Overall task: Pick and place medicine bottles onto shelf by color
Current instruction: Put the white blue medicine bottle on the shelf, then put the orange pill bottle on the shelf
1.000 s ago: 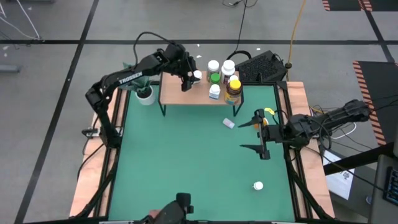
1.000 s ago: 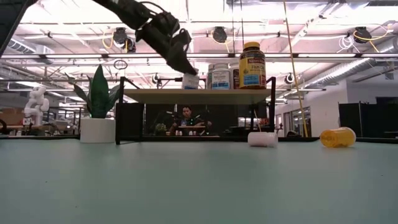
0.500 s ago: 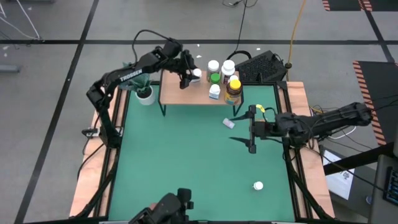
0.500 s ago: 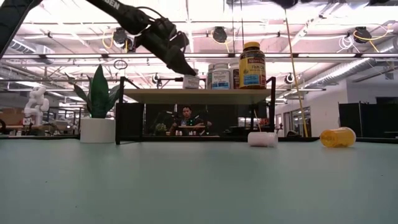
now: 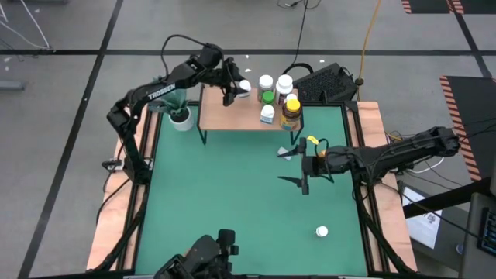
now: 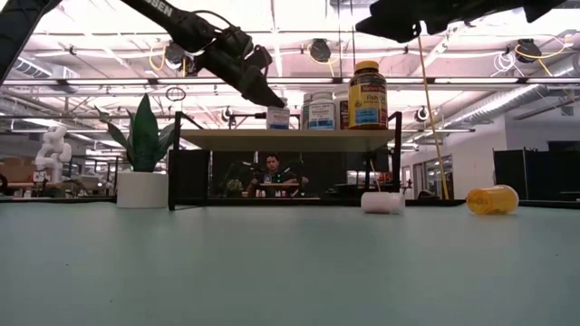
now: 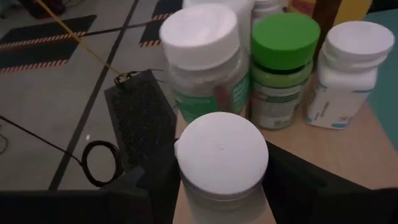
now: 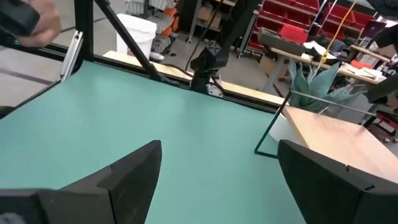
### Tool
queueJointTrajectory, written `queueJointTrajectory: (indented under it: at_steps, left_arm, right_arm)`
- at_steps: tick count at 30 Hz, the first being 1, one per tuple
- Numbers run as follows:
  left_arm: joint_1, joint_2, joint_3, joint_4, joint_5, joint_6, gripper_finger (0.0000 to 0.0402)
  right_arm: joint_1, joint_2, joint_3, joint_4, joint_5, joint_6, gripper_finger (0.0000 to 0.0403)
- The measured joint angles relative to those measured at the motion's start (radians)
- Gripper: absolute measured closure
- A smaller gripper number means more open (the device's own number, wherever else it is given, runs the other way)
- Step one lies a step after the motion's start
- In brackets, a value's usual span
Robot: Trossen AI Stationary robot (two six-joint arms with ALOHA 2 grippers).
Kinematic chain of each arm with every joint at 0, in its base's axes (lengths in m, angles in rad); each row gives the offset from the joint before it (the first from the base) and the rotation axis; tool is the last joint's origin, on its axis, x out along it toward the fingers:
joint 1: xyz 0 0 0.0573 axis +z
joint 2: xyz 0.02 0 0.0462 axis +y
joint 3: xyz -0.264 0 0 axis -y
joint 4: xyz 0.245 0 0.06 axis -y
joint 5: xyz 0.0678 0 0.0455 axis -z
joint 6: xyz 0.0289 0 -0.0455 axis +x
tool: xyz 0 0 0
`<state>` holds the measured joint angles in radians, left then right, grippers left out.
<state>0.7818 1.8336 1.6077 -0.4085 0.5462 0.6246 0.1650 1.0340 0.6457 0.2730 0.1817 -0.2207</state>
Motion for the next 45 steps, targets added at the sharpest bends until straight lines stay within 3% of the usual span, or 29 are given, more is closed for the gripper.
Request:
queueJointTrajectory:
  at_steps: [10, 19, 30, 45]
  left_arm:
    - [-0.004, 0.015, -0.001, -0.009, 0.041, 0.005, 0.0218]
    - [-0.003, 0.013, -0.001, -0.007, 0.006, 0.005, 0.0177]
    - [-0.006, 0.013, -0.001, -0.005, -0.006, 0.040, 0.0188]
    - [-0.030, 0.013, -0.001, -0.015, -0.077, 0.034, 0.0130]
  right_arm:
    - [0.000, -0.014, 0.000, 0.007, -0.002, 0.000, 0.0089]
    - [0.000, -0.014, 0.000, 0.007, -0.002, -0.003, 0.0089]
    - [0.000, -0.014, 0.000, 0.006, -0.003, -0.001, 0.0089]
    - [0.000, -0.015, -0.001, -0.020, -0.003, 0.026, 0.0089]
